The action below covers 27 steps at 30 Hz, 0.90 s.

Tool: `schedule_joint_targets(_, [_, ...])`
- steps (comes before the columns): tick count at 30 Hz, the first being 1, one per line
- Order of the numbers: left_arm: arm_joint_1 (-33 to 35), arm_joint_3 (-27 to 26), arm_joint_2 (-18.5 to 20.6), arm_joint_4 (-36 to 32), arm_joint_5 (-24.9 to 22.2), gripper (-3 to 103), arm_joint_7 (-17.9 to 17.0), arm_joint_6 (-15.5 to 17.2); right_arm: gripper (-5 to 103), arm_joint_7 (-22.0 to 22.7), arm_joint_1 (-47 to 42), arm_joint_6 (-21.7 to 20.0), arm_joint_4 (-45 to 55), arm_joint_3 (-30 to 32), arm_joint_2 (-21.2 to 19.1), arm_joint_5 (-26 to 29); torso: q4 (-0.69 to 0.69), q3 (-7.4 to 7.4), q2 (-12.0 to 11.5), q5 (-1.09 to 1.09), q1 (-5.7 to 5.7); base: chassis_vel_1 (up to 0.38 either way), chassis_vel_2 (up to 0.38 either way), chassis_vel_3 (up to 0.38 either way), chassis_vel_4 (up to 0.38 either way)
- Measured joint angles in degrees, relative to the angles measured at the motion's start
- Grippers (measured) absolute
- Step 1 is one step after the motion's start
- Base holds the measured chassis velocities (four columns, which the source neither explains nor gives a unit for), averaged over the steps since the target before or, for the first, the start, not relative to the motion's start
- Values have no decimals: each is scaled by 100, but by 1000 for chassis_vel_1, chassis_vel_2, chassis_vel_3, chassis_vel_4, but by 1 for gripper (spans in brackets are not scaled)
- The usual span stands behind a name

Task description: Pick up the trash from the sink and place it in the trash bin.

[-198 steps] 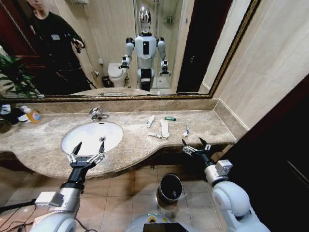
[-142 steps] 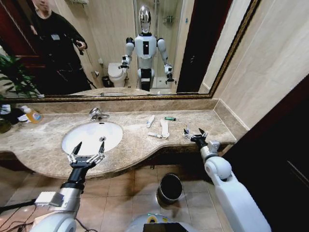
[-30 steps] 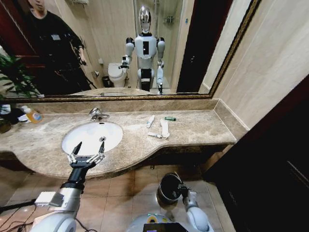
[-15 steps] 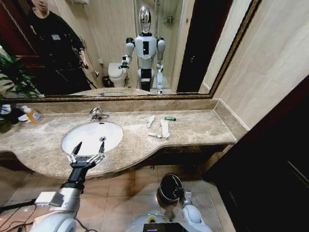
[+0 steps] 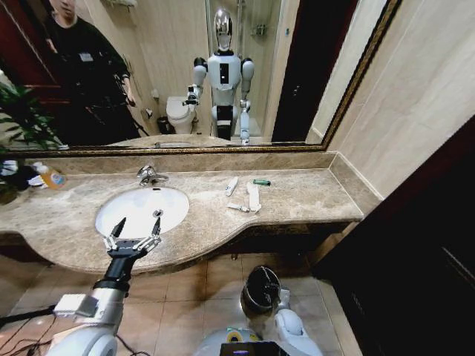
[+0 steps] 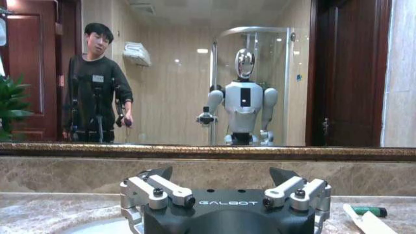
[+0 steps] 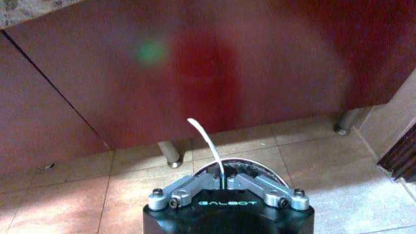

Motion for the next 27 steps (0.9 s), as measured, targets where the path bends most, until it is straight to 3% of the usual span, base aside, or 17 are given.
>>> schedule_joint_targets(5, [0, 0, 0, 0, 0, 100, 0, 0, -1, -2, -64, -108, 99, -31, 2, -73, 0, 0, 0, 1, 0, 0, 0, 0, 0])
schedule_joint_targets(8, [0, 0, 0, 0, 0, 100, 0, 0, 10, -5, -96, -113, 134, -45, 2, -124, 0, 0, 0, 1, 0, 0, 0, 0, 0])
schedule_joint_targets(10, [0, 0, 0, 0, 0, 100, 0, 0, 10, -5, -107, -112, 151, -46, 5, -137, 0, 0, 0, 0, 0, 0, 0, 0, 0])
schedule_joint_targets(13, [0, 0, 0, 0, 0, 100, 0, 0, 25, -3, -146, -113, 217, -62, 11, -162, 0, 0, 0, 0, 0, 0, 0, 0, 0])
schedule_joint_targets(18, [0, 0, 0, 0, 0, 100, 0, 0, 41, -3, -162, -112, 253, -71, 16, -202, 0, 0, 0, 1, 0, 0, 0, 0, 0])
schedule_joint_targets(21, [0, 0, 0, 0, 0, 100, 0, 0, 58, -1, -169, -115, 293, -84, 25, -217, 0, 0, 0, 1, 0, 0, 0, 0, 0])
schedule_joint_targets(23, [0, 0, 0, 0, 0, 100, 0, 0, 58, -1, -175, -117, 304, -88, 29, -224, 0, 0, 0, 1, 0, 0, 0, 0, 0])
schedule_joint_targets(27, [0, 0, 0, 0, 0, 100, 0, 0, 74, -1, -188, -118, 321, -92, 37, -237, 0, 0, 0, 1, 0, 0, 0, 0, 0])
